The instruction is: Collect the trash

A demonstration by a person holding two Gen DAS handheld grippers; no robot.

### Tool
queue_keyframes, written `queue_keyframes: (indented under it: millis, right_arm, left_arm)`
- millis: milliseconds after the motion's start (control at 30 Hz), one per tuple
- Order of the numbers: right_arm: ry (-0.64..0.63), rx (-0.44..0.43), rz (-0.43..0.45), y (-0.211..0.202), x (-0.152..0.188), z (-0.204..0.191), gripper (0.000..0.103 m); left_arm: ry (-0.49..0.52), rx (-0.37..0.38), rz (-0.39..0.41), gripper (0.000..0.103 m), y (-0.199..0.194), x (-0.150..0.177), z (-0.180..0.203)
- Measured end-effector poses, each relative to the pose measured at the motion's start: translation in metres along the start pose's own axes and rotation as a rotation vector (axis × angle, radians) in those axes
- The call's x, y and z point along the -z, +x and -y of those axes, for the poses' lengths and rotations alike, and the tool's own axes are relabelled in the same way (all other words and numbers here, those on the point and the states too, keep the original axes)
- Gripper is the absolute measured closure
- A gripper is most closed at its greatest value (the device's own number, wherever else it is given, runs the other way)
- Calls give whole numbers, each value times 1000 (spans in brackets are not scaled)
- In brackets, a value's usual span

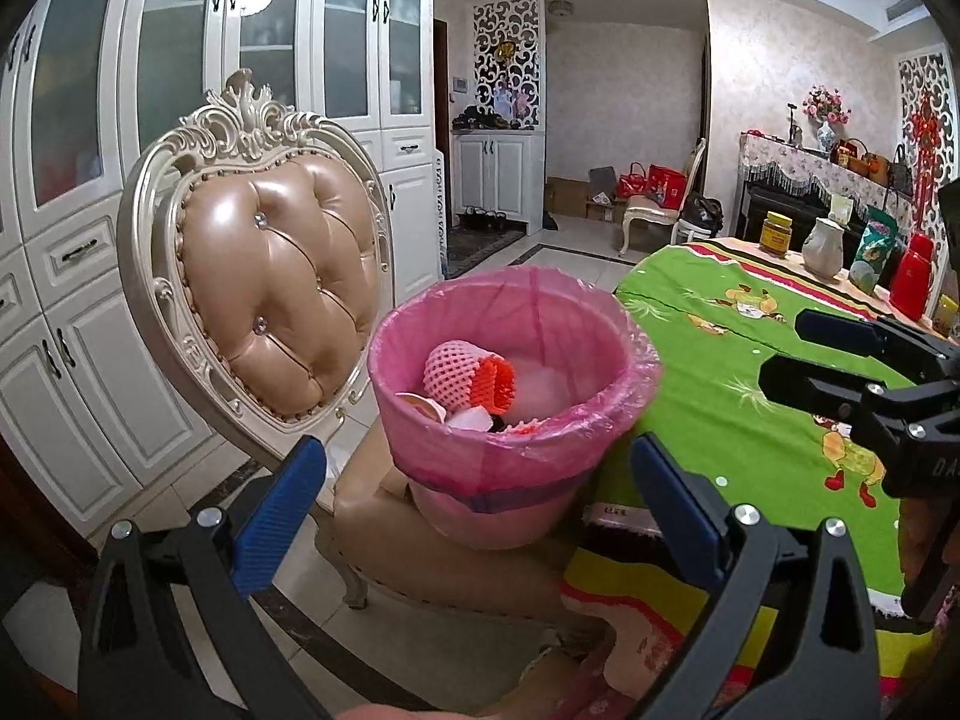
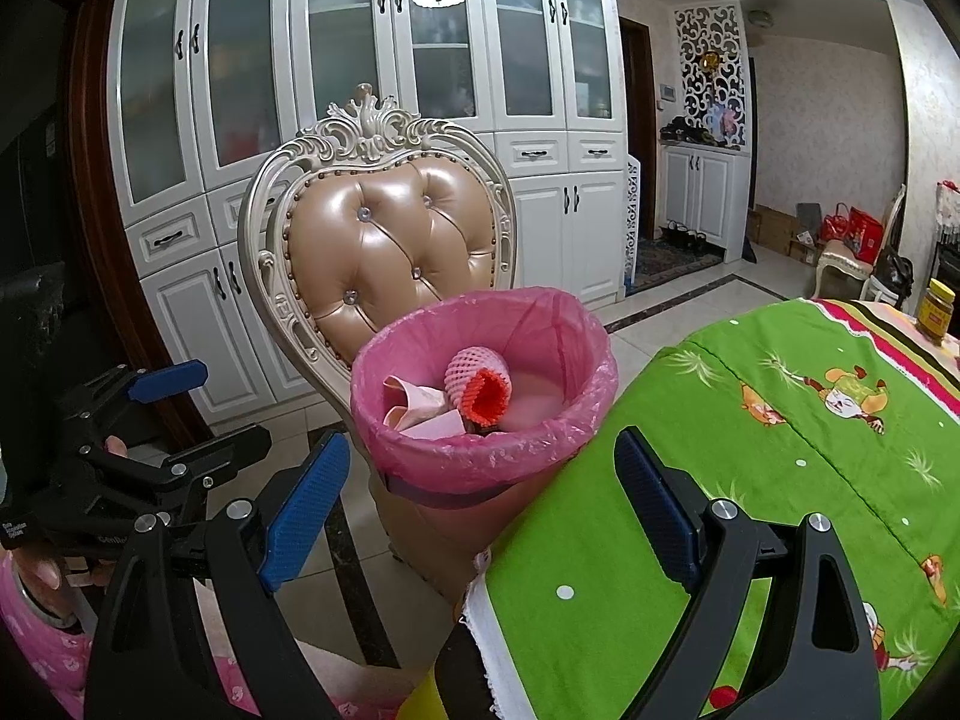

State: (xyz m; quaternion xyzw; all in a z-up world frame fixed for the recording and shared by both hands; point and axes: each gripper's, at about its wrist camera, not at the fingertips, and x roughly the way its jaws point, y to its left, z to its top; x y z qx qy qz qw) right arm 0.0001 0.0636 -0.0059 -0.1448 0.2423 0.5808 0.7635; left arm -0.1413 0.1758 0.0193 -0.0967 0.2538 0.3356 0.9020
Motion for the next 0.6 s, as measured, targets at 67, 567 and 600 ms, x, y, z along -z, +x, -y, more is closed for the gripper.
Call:
queue_keyframes:
  millis: [67, 567, 600]
  right_arm:
    - [3, 2, 0, 1, 0, 2, 18]
    - [35, 129, 4, -34, 9, 34, 18]
    - [43, 171, -3, -45, 16, 44, 18]
  left_arm:
    - [-15, 21, -6, 5, 2, -1, -4]
    - [90, 22, -33, 5, 19, -13, 39]
    - [122, 54, -39, 5, 22, -13, 52]
